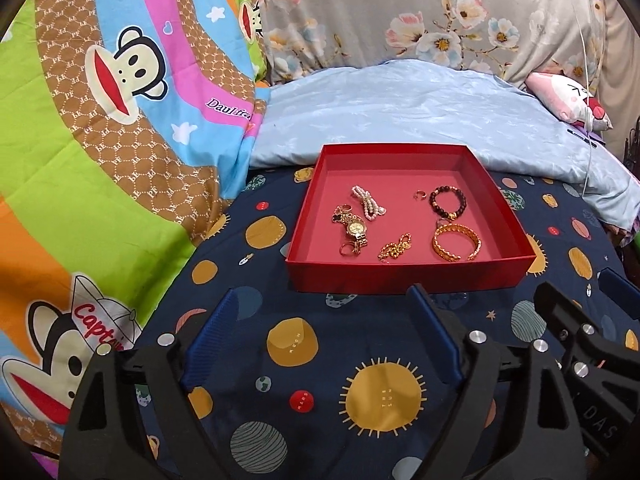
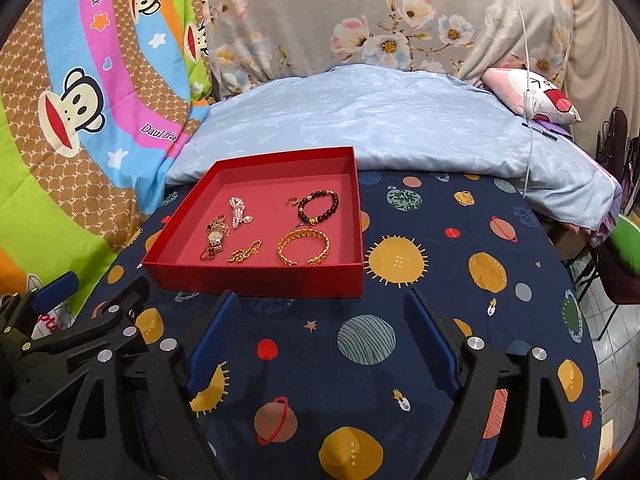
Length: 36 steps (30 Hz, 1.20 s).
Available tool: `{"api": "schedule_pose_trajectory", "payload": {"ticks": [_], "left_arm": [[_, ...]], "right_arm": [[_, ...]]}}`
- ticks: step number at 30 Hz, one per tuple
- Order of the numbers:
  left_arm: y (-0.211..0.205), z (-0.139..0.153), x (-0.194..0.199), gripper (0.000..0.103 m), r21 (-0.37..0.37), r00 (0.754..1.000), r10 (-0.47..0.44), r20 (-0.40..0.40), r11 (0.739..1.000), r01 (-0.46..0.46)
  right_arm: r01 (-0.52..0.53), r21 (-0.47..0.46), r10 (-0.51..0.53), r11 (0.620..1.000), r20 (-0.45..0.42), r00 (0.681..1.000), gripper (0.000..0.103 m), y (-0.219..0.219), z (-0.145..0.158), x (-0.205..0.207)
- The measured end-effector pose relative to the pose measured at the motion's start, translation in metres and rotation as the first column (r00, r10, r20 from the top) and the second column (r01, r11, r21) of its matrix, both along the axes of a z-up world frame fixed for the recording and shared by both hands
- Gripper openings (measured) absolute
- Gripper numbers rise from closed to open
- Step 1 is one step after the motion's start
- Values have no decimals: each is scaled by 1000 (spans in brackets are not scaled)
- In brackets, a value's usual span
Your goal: Organize jewelry
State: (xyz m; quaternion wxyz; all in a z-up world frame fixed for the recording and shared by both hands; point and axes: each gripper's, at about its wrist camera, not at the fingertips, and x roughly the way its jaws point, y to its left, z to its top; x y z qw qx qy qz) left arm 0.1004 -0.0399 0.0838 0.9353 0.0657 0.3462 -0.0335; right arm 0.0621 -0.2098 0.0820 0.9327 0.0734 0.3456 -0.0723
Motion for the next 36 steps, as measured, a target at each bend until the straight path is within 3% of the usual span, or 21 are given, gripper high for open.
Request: {"api": "schedule_pose_trajectory", "payload": {"ticks": [36], "left_arm": [[11,4,-12,84,-22,999,45,-7,999,-45]], "right_arm": [[-6,-12,6,1000,4,1000,83,12,10,-13]]}}
